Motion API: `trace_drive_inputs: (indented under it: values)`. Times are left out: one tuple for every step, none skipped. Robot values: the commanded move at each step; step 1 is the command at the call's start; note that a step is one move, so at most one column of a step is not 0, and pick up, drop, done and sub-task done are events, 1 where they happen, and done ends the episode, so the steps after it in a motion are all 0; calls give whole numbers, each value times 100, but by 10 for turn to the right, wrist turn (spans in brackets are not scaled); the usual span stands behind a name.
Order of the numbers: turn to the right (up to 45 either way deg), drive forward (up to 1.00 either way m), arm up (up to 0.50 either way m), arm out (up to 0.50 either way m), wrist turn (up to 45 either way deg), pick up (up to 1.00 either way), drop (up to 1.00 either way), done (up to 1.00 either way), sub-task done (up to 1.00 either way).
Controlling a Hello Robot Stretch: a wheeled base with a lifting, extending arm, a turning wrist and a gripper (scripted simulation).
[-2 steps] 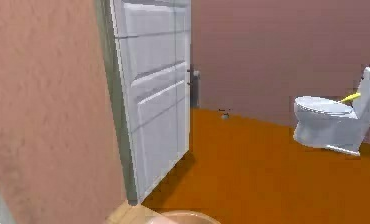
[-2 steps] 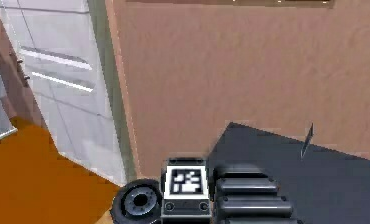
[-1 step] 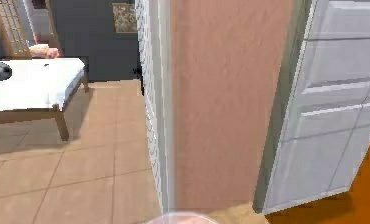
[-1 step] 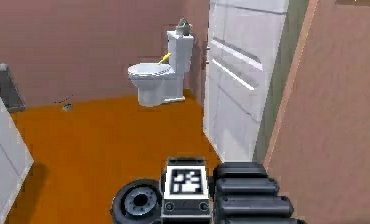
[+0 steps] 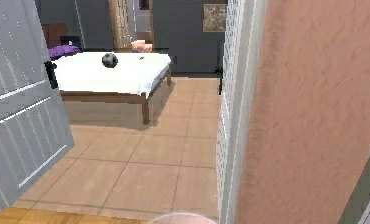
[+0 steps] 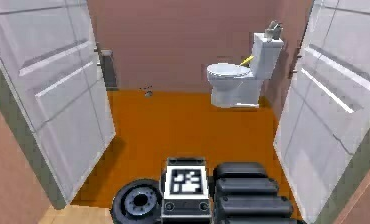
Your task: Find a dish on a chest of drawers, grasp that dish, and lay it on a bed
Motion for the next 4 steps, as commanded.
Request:
trace_drive_inputs:
  values:
    - [0,100,0,0,0,0,0,0,0]
    - [0,100,0,0,0,0,0,0,0]
    - [0,100,0,0,0,0,0,0,0]
    - [0,100,0,0,0,0,0,0,0]
